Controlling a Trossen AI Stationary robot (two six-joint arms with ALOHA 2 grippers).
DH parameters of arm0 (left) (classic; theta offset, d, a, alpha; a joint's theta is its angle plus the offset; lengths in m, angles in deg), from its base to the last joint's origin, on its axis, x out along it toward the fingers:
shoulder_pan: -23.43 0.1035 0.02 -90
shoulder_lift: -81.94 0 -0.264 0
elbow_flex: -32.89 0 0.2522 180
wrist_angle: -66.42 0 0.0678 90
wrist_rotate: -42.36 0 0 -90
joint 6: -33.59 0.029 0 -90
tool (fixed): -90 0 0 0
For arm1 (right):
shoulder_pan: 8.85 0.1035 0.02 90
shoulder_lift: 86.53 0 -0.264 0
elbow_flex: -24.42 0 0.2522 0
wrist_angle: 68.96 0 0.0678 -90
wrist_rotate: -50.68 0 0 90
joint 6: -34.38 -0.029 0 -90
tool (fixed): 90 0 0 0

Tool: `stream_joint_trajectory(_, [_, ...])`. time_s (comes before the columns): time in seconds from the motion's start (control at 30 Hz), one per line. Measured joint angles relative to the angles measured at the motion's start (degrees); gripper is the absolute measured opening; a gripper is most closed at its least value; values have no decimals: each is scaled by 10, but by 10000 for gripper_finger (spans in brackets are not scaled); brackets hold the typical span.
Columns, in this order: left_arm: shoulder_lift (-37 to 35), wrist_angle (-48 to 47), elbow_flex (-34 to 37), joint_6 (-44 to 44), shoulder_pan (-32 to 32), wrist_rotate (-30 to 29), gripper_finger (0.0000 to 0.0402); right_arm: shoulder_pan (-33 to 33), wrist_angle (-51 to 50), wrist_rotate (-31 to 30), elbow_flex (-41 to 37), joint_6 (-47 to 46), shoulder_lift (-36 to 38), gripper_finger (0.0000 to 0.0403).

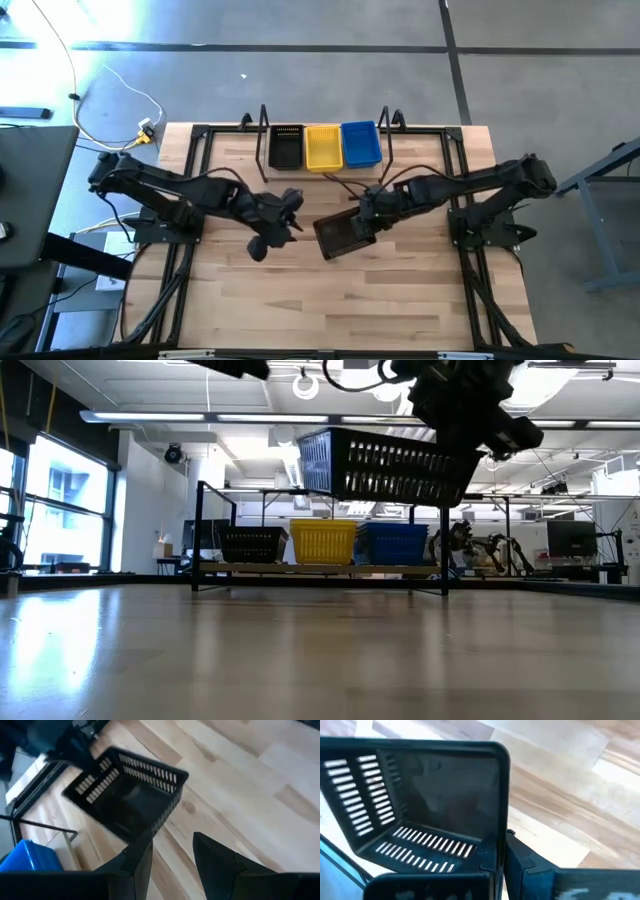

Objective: Stack baskets on shelf by color
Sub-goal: Stack the black bin on top of the blue bin on the shelf

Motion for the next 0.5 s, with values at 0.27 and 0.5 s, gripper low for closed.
stream_joint_trajectory(0.27, [66, 50, 0, 26, 0, -45, 130, -9, 12, 2, 0, 6, -1, 0])
stream_joint_trajectory(0.5, [91, 87, -1, 64, -4, -74, 130, -9, 24, 11, -1, 5, -15, 0])
